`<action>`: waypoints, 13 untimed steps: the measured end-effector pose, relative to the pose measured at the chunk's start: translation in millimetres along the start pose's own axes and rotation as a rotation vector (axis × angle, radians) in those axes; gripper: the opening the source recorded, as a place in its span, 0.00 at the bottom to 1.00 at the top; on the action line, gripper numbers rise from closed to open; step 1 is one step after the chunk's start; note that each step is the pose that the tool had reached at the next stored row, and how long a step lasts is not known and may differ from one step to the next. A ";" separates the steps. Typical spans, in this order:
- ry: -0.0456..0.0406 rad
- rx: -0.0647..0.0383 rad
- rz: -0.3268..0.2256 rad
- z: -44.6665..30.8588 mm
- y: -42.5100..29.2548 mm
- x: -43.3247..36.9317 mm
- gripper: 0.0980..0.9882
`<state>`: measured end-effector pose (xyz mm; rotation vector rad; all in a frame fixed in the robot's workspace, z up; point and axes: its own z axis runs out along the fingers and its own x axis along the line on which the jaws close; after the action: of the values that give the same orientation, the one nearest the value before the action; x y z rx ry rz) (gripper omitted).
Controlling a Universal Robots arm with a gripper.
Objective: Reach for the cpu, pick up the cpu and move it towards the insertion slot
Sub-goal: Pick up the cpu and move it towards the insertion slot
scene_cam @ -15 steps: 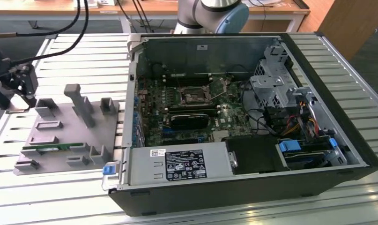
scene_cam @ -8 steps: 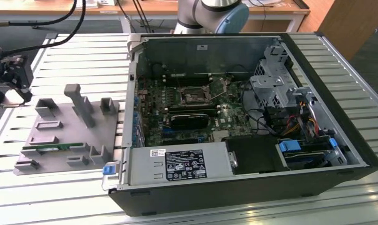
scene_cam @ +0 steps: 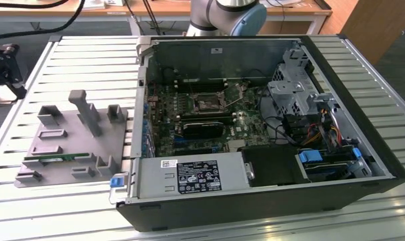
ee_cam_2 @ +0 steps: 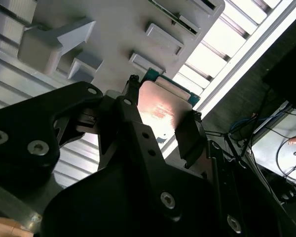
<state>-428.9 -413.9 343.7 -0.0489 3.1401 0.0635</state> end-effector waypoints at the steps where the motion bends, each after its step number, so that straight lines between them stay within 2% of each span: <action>1: -0.0001 0.000 0.000 -3.7 0.3 0.0 0.50; 11: -0.0001 0.000 0.000 -47.1 2.8 -0.1 0.50; 13: 0.0001 0.000 0.000 -52.6 3.0 -0.3 0.50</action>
<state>-428.7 -413.0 396.3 -0.0488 3.1402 0.0635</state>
